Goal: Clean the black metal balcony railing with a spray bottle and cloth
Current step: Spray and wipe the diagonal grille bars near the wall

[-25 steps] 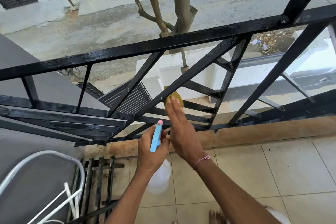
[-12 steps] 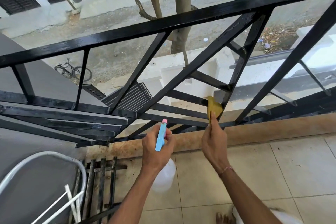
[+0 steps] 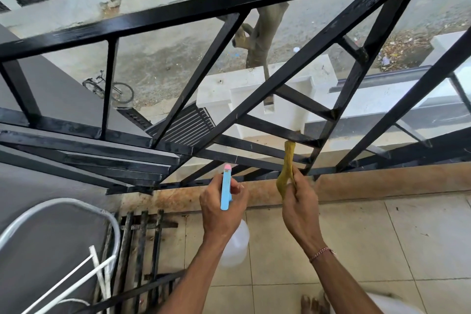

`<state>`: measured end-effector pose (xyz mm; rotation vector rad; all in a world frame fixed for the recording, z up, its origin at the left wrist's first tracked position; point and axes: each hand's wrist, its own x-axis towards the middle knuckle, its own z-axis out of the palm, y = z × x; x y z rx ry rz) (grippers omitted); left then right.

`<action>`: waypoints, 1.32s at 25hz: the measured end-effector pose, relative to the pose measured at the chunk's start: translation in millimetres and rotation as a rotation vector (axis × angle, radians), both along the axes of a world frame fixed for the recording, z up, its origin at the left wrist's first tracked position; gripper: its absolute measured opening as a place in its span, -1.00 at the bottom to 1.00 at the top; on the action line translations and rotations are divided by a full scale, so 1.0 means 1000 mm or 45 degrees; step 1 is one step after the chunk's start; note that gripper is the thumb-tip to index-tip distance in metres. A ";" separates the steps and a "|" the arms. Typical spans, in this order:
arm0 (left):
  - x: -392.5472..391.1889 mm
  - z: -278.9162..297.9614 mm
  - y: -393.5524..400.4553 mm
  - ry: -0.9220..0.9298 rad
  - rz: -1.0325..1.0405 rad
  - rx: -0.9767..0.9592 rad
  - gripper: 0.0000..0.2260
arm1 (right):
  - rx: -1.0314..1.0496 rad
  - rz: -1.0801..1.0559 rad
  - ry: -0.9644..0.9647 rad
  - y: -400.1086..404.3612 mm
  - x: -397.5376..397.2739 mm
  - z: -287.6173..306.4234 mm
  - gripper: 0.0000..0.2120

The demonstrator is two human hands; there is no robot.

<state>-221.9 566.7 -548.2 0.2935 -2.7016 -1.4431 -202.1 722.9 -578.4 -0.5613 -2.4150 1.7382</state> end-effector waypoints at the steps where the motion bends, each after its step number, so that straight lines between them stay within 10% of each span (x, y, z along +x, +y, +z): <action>1: -0.001 -0.002 0.001 -0.011 -0.004 0.005 -0.85 | 0.000 -0.004 -0.012 0.000 -0.002 -0.001 -0.66; 18: -0.004 -0.028 0.048 -0.228 -0.108 0.008 -0.80 | 0.036 -0.053 -0.079 0.038 -0.005 -0.023 -0.60; 33: -0.021 0.007 -0.027 -0.127 0.000 0.178 -0.81 | 0.114 0.602 0.146 -0.062 -0.081 0.020 -0.55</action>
